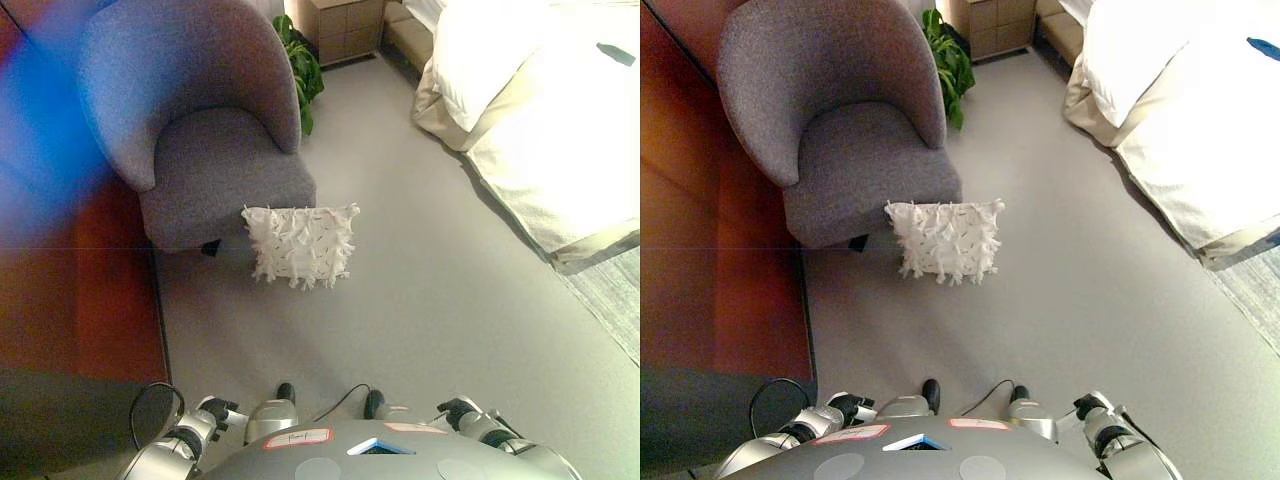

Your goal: Pick up the pillow and put it on the sofa.

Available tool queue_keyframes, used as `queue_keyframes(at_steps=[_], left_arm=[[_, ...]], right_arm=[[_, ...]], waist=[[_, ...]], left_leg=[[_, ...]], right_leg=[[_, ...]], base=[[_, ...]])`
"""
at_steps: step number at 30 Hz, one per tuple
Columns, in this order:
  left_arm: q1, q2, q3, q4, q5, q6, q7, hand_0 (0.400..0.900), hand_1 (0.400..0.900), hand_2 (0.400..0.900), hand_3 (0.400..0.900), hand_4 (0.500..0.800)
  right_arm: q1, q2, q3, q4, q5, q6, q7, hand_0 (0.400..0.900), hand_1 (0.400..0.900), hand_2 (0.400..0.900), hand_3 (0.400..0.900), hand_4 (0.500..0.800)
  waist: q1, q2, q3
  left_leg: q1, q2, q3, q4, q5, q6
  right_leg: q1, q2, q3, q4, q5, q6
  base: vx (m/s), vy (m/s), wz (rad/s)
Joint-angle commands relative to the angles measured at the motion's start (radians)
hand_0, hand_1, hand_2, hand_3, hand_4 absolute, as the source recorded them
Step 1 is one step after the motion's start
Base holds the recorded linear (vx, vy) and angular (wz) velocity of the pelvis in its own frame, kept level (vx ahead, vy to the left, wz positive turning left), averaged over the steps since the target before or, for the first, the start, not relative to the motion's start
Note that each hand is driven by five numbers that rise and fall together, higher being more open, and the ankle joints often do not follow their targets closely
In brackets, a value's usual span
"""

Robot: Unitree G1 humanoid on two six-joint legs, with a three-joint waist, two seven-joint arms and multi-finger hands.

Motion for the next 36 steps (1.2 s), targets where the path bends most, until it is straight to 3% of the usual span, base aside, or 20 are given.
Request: queue_keyframes(at_steps=[1,5,19,27,36], left_arm=[[-0.062,-0.015,-0.014,0.026,-0.024,0.022,0.003,0.9,0.9,0.9,0.9,0.8],[-0.064,-0.016,-0.02,0.013,-0.026,0.031,-0.022,0.9,0.9,0.9,0.9,0.8],[-0.061,-0.022,-0.042,-0.002,-0.04,0.044,-0.015,0.9,0.9,0.9,0.9,0.8],[-0.063,-0.014,-0.045,-0.008,-0.054,0.042,-0.001,0.9,0.9,0.9,0.9,0.8],[-0.072,-0.005,-0.04,-0.009,-0.045,0.04,0.006,0.9,0.9,0.9,0.9,0.8]], right_arm=[[-0.094,-0.005,0.034,0.055,0.003,0.035,-0.03,0.9,0.9,0.9,0.9,0.8],[-0.101,-0.002,0.037,0.054,0.009,0.048,-0.042,0.9,0.9,0.9,0.9,0.8],[-0.109,-0.012,0.068,0.032,-0.088,0.07,-0.106,0.9,0.9,0.9,0.9,0.8],[-0.096,-0.037,0.097,-0.006,-0.207,0.044,-0.167,0.9,0.9,0.9,0.9,0.8],[-0.092,-0.034,0.091,-0.004,-0.116,0.018,-0.171,0.9,0.9,0.9,0.9,0.8]], waist=[[0.0,-0.022,0.03],[0.001,-0.014,0.029],[-0.002,-0.001,0.029],[-0.009,-0.011,0.039],[-0.012,-0.013,0.051]], left_leg=[[0.032,-0.088,0.046,0.002,-0.075,0.068],[0.028,-0.088,0.044,0.002,-0.072,0.067],[0.024,-0.091,0.044,0.002,-0.07,0.065],[0.015,-0.085,0.05,0.002,-0.067,0.065],[0.008,-0.084,0.047,0.002,-0.066,0.069]], right_leg=[[-0.008,0.005,0.029,0.033,-0.034,0.027],[-0.012,0.004,0.026,0.034,-0.034,0.026],[-0.011,0.0,0.025,0.028,-0.032,0.024],[-0.023,0.005,0.034,0.031,-0.029,0.027],[-0.037,0.013,0.04,0.045,-0.035,0.022]], base=[[0.0,0.0,0.0],[0.0,0.0,0.0],[0.0,0.0,0.0],[-0.02,-0.012,-0.01],[-0.01,-0.025,-0.02]])
